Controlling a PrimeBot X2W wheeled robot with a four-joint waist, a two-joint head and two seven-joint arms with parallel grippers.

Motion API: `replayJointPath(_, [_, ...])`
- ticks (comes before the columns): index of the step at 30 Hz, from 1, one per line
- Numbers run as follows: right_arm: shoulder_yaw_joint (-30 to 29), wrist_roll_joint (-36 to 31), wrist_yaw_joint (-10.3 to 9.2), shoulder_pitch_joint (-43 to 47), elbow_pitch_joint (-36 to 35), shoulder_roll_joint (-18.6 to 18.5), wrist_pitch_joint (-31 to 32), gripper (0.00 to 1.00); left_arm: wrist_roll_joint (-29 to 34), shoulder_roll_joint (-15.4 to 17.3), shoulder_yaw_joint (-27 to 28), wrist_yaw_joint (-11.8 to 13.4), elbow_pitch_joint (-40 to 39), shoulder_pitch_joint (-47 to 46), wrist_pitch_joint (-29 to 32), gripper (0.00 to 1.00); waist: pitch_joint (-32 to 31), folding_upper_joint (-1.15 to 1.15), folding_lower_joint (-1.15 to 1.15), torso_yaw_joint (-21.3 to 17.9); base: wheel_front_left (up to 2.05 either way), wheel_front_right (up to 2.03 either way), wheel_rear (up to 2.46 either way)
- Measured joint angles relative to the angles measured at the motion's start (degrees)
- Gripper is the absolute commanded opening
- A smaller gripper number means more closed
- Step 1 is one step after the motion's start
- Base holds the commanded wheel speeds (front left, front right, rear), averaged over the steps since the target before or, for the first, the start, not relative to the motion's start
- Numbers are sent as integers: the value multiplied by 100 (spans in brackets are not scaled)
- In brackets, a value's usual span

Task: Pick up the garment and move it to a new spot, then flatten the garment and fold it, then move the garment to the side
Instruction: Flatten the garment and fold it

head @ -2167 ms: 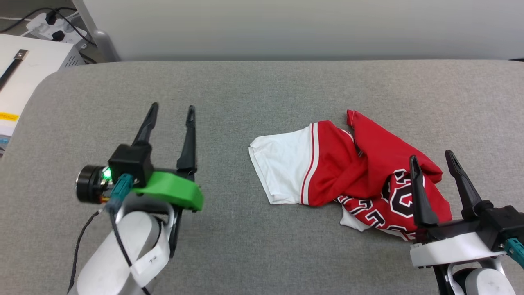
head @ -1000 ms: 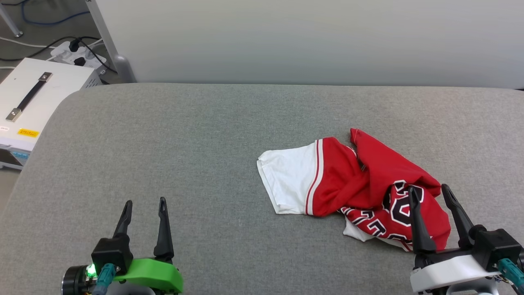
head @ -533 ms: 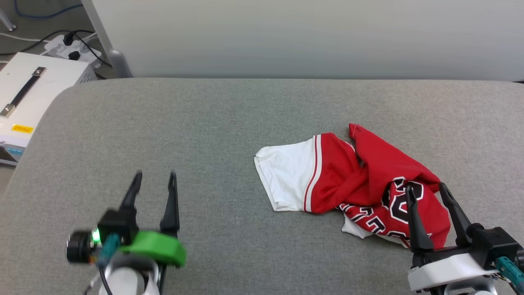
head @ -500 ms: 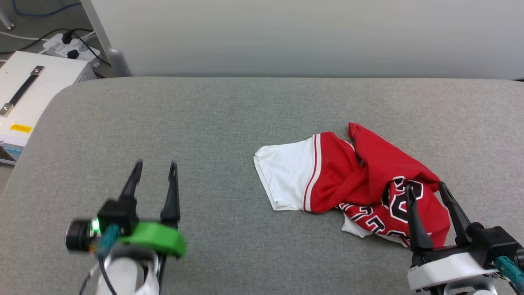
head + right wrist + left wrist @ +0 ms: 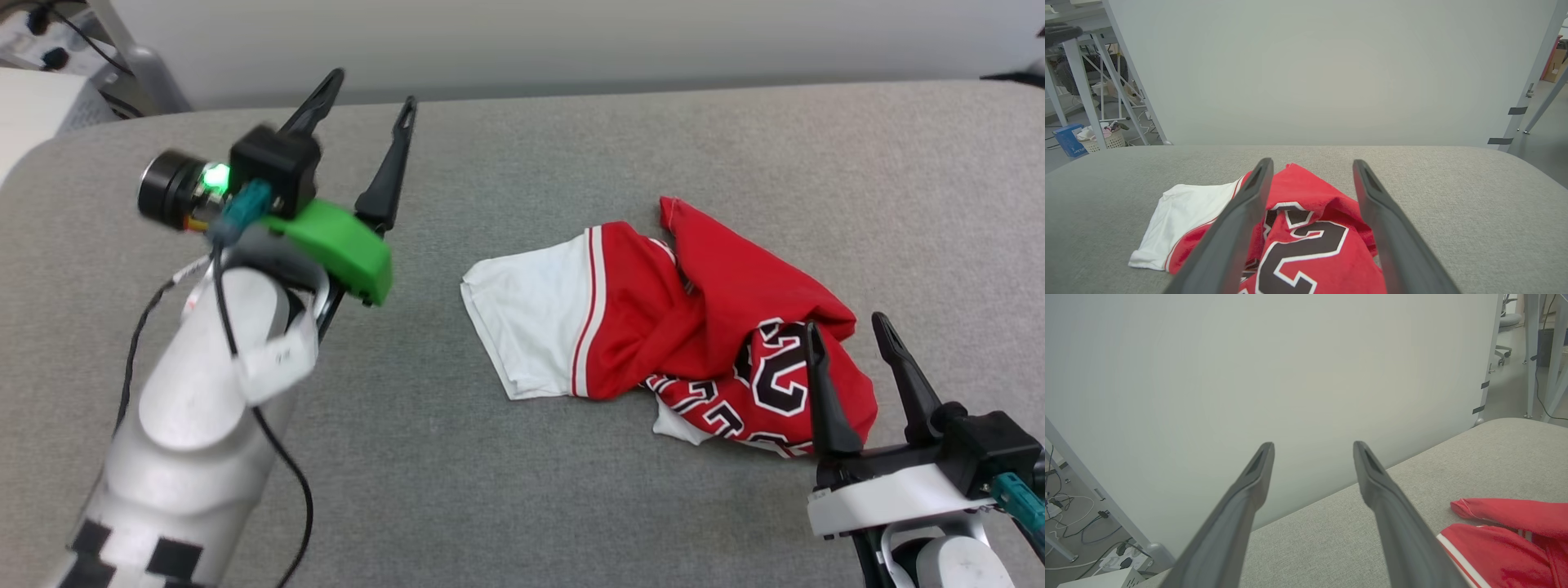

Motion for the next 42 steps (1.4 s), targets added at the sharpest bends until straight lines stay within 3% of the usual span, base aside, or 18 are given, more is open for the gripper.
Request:
replayJointPath(9, [29, 56, 0, -234, -16, 0, 0, 100, -1818, 671, -2005, -1, 658, -1511, 2697, 100, 409, 0, 0, -315, 0, 0, 0])
replayJointPath(16, [87, 132, 0, -392, -30, 0, 0, 100, -3067, 854, -3215, -1, 797, -2085, 4188, 100, 684, 0, 0, -493, 0, 0, 0])
replayJointPath(20, [146, 170, 0, -494, -30, 0, -1, 100, -3389, 934, -3816, -1, 1024, -2216, 4620, 100, 835, 0, 0, -596, 0, 0, 0])
replayJointPath(29, [187, 290, 0, -649, -38, 1, -1, 100, -3492, 980, -4845, -7, 1593, -2409, 4609, 100, 1186, 0, 0, -821, 0, 0, 0])
replayJointPath(33, [157, 296, 0, -654, -37, -1, -1, 100, -3563, 1029, -5023, -29, 1616, -2510, 4642, 100, 1277, 0, 0, -909, 0, 0, 0])
replayJointPath(34, [141, 297, 0, -654, -37, -1, -1, 100, -3598, 1043, -5038, -29, 1607, -2524, 4642, 75, 1292, 0, 0, -918, 0, 0, 0])
replayJointPath(35, [132, 298, 0, -654, -36, -1, -1, 100, -3622, 1055, -5049, -30, 1599, -2535, 4622, 34, 1296, 0, 0, -918, 0, 0, 0])
replayJointPath(36, [122, 297, 0, -654, -35, -1, -1, 100, -3645, 1060, -5069, -31, 1592, -2540, 4554, 0, 1295, 0, 0, -910, 0, 0, 0])
replayJointPath(42, [77, 286, 0, -653, -26, 0, -1, 100, -3594, 1094, -5265, -24, 1381, -2534, 3745, 0, 1174, 0, 0, -786, 0, 0, 0])
